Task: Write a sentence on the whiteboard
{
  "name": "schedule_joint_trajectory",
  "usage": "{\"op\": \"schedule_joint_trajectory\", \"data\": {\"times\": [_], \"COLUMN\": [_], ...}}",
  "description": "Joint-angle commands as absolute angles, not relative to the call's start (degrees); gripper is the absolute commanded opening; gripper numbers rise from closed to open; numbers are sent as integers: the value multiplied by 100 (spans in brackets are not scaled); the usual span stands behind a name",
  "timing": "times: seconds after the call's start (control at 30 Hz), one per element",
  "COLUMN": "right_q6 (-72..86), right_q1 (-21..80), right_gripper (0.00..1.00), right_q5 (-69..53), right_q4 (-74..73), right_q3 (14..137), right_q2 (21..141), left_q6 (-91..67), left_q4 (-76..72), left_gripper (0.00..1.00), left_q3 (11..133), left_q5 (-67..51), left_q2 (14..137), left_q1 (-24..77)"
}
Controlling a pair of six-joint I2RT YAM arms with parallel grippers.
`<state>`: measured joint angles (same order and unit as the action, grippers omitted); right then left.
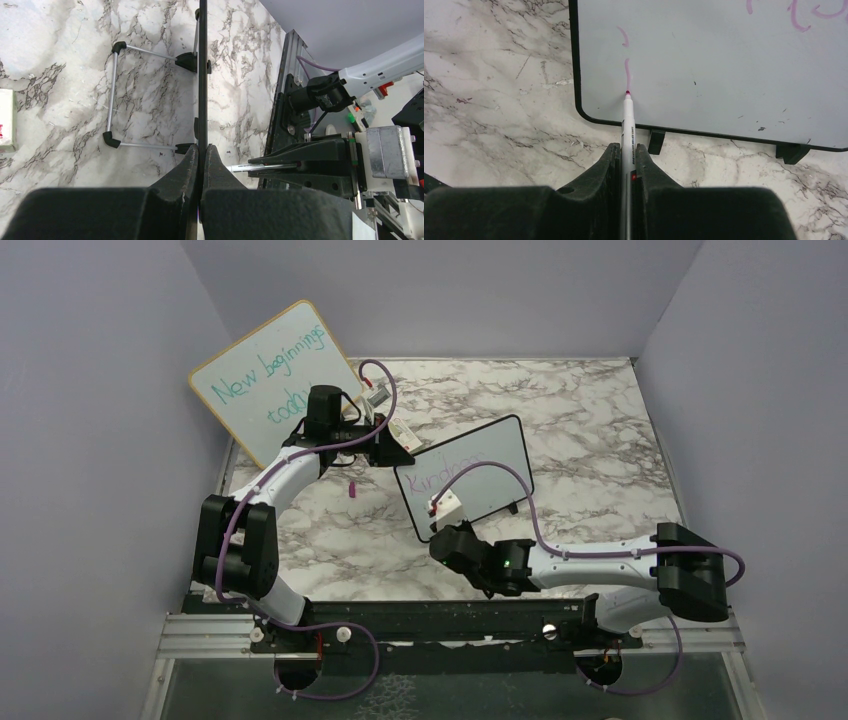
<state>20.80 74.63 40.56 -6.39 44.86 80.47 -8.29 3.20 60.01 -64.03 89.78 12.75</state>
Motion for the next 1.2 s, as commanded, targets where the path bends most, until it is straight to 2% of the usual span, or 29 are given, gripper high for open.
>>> {"op": "schedule_joint_trajectory", "data": {"times": [0.0, 0.33, 1.17], "right_q6": [2192, 1978, 1929], "right_q1": [7422, 7301, 7037], "right_gripper": [0, 0, 0], "right_q5": [4022, 4500, 3951], "right_q4": [-752, -229, 185], "right_q3": [4558, 4223, 4159], "right_q2": [7972, 7255, 7572], "left_q6": [-646, -642, -653], "left_q4": [782, 780, 782], "left_gripper": [0, 0, 0], "left_q3": [5898, 5902, 5906], "left_q5": [-5968, -5968, -5967], "left_q2": [9061, 9065, 9102], "left_q1": [1326, 1327, 1327]}}
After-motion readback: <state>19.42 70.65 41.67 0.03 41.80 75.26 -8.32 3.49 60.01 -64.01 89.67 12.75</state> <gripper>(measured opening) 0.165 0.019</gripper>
